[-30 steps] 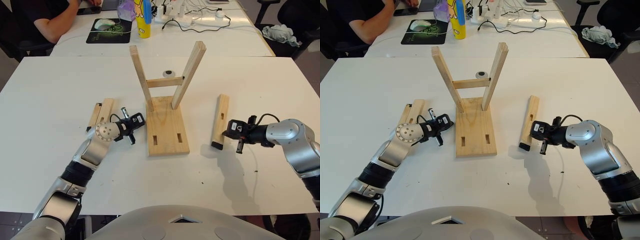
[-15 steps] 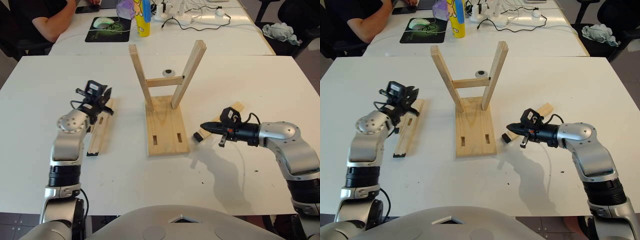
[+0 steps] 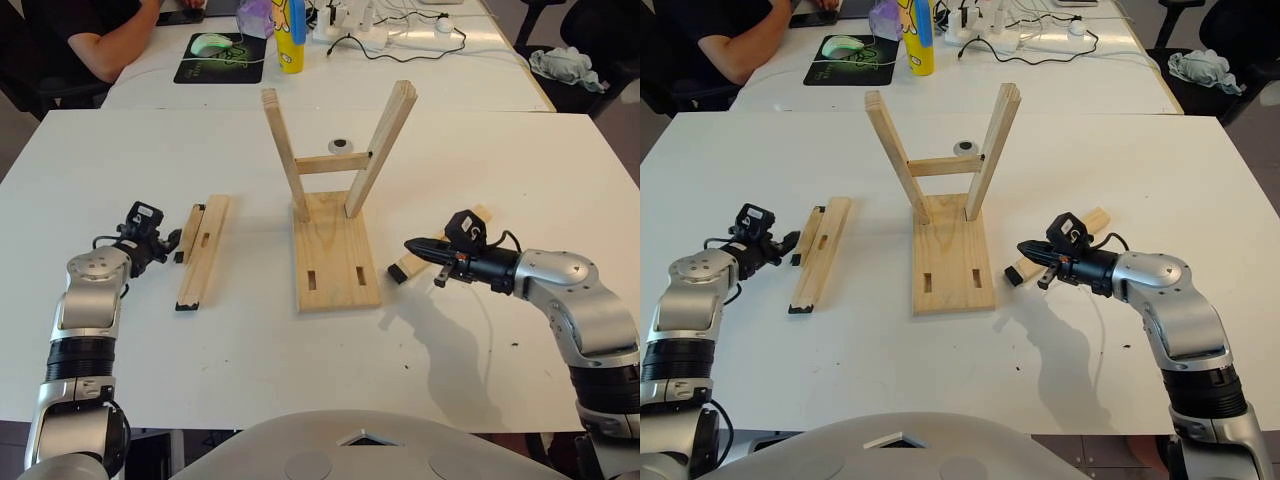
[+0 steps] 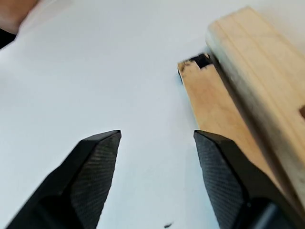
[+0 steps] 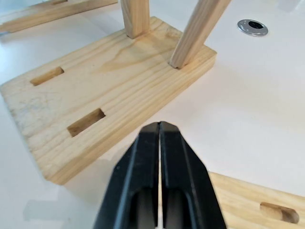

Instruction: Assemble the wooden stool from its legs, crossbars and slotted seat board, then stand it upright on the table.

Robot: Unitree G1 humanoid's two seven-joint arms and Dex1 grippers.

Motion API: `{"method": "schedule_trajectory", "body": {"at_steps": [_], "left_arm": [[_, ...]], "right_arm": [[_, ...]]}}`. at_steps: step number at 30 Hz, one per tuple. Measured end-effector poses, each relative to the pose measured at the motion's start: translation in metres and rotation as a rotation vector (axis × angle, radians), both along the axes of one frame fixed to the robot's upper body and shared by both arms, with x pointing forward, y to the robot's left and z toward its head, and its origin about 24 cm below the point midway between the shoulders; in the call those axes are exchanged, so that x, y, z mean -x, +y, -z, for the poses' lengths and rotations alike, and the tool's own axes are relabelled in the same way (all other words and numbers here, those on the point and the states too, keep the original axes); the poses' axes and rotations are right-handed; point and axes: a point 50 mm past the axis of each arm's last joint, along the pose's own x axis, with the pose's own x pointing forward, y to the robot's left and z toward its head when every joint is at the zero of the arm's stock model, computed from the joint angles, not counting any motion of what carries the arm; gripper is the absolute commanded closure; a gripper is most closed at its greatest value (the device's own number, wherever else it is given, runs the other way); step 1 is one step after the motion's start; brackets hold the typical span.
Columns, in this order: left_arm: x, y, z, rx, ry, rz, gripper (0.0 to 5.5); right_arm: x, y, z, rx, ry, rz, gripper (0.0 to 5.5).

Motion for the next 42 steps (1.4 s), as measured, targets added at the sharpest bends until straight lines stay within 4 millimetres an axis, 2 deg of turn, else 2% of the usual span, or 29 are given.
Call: {"method": "schedule_trajectory", "body": {"at_steps": [8,12,16,34,42], "left_arm": [[0.002,-0.004,0.001,0.098,0.056,-0.001,2.55],[0.001,0.000,-0.008,0.164,0.042,-0.051,2.55],[-0.001,-0.005,-0.013,0.200,0.045,-0.043,2.55],[0.008,-0.028,0.001,0.240,0.151,0.056,2.55],[0.009,-0.031,0.003,0.233,0.150,0.049,2.55]], "right_arm": [[-0.002,0.002,0.006,-0.017,-0.005,0.037,5.50],[-0.002,0.005,0.009,-0.021,-0.005,0.041,5.50],[-0.002,0.006,0.010,-0.014,-0.006,0.046,5.50],[-0.002,0.007,0.017,-0.007,0.010,0.044,5.50],[-0.001,0.010,0.019,0.003,0.015,0.033,5.50]]}}
